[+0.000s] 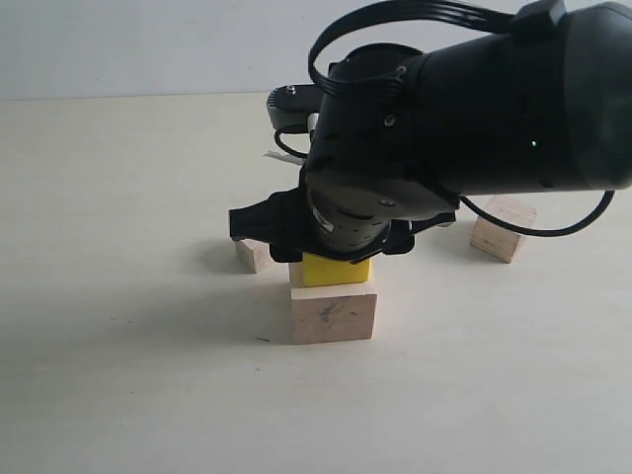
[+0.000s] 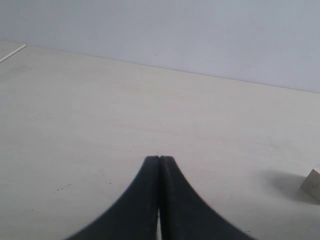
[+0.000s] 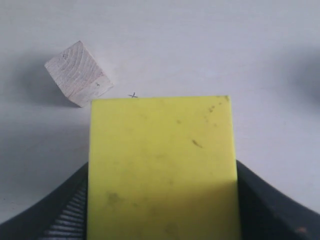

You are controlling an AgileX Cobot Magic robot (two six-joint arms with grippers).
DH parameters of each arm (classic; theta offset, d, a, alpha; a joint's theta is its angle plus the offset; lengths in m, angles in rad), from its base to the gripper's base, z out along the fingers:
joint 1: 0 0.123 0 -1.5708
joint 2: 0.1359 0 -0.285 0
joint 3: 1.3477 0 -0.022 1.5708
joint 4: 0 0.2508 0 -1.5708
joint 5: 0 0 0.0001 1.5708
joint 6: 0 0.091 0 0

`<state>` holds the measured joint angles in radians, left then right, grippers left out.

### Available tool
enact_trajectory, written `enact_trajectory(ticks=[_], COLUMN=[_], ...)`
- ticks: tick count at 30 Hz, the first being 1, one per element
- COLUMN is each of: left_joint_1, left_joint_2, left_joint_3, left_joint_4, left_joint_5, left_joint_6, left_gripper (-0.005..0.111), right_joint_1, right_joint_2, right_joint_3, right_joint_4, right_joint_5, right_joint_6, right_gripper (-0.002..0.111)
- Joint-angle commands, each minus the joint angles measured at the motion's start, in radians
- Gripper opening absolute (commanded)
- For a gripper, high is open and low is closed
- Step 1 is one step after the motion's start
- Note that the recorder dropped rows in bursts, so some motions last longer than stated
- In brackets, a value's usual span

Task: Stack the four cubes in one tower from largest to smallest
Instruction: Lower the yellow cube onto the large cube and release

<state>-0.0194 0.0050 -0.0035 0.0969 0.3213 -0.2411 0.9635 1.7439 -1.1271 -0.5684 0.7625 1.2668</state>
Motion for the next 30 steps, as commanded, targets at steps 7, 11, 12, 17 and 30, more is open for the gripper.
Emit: enact_trajectory(ticks=[7, 11, 12, 17, 30], left_joint_1=[-0.002, -0.002, -0.002, -0.002, -0.002], left_joint_2=[-0.005, -0.005, -0.005, -0.005, -0.005], left_joint_3=[0.004, 0.004, 0.004, 0.004, 0.004], left_joint_4=[0.0, 0.0, 0.0, 0.0, 0.0], left_joint_5=[-0.009, -0.009, -0.009, -0.009, -0.009], left_joint_6=[0.0, 0.0, 0.0, 0.0, 0.0], left_gripper=[0.0, 0.0, 0.0, 0.0, 0.0], right_joint_1=[0.002, 0.002, 0.002, 0.002, 0.002], right_joint_2=[0.0, 0.0, 0.002, 0.026, 0.049], right_joint_3=[-0.007, -0.007, -0.007, -0.007, -0.007], right_joint_4=[0.046, 0.042, 0.042, 0.059, 0.079], right_joint_5=[-0.009, -0.003, 0.003, 0.027, 0.028], right_joint_6=[-0.064, -0.064, -0.064, -0.06, -0.064], right_gripper=[0.0, 0.0, 0.0, 0.0, 0.047])
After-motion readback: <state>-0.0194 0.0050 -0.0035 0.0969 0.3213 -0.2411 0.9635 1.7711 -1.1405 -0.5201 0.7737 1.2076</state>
